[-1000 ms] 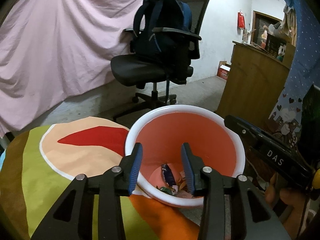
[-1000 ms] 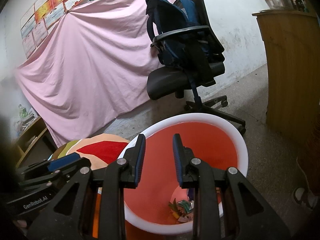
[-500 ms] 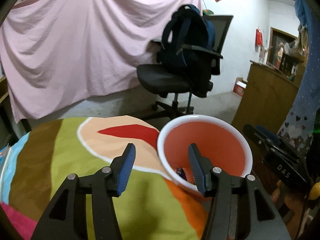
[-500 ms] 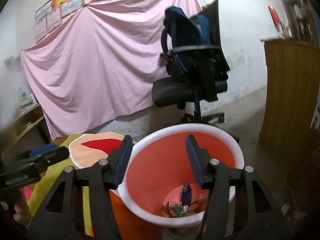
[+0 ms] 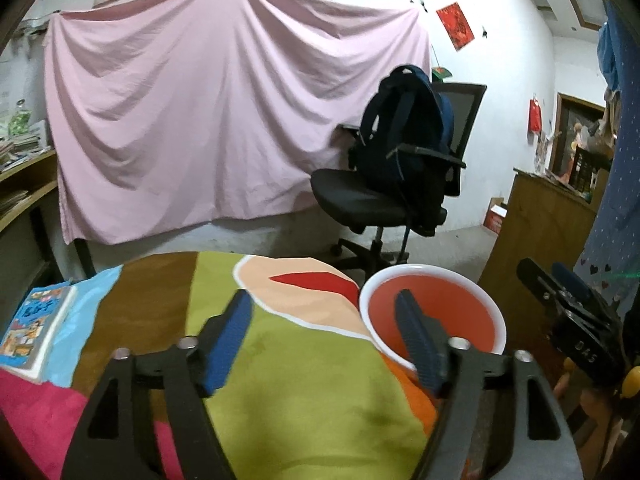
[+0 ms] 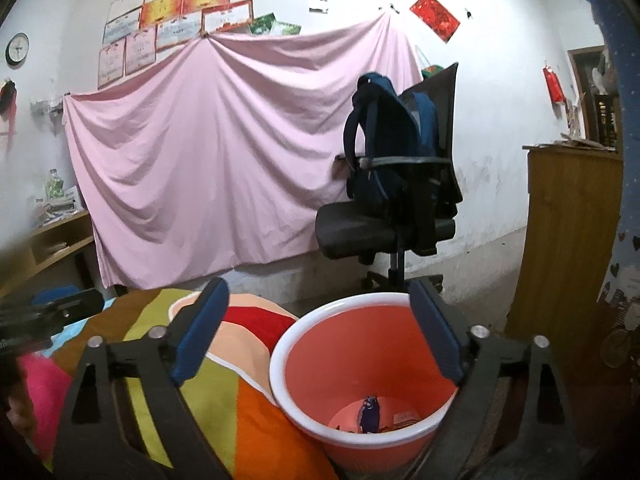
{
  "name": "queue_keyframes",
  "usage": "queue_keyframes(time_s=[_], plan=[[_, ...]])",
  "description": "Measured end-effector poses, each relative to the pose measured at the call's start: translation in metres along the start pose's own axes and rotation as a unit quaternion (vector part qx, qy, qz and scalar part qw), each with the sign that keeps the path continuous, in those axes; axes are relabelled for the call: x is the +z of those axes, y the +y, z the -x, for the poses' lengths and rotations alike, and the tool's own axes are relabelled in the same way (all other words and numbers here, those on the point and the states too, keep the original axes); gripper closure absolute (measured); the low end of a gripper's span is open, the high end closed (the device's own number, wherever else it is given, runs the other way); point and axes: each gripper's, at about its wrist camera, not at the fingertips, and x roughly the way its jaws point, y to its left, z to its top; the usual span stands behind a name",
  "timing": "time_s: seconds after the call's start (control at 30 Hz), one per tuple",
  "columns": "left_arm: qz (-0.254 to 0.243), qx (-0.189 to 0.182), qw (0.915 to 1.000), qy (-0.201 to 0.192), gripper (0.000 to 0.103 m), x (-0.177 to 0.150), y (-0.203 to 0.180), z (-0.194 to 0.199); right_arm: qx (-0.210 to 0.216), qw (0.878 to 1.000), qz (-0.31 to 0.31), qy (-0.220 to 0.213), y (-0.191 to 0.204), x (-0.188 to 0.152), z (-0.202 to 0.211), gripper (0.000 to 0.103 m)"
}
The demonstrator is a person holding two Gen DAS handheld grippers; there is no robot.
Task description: Collect trash
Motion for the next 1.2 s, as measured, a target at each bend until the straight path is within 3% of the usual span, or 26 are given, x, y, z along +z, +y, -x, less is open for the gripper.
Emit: queue_keyframes(time_s=[0.2, 0.33, 0.63, 0.93, 1.2], plan=[[0.005, 0.01, 0.9997, -0.022, 0.023, -0.013, 0.014, 0.036, 0.011, 0.999, -0.007, -0.033, 0.013, -0.004, 0.038, 0.0], [0.025, 0.013, 0.9984, -0.05, 0.005, -0.023, 0.025, 0.061, 0.012, 0.998, 0.001, -0.055, 0.025, -0.009, 0.062, 0.0], [0.026, 0.022, 0.9956, -0.087, 0.003, -0.047, 0.037, 0.105, 0.021, 0.996, 0.022, -0.079, 0.057, -0.027, 0.107, 0.0], [0.022, 0.03, 0.9946, -0.097, 0.002, -0.071, 0.042, 0.128, 0.017, 0.995, 0.021, -0.093, 0.069, -0.05, 0.144, 0.0], [0.041, 0.044, 0.9946, -0.084, 0.002, -0.096, 0.048, 0.13, 0.022, 0.996, 0.035, -0.073, 0.076, -0.067, 0.145, 0.0]])
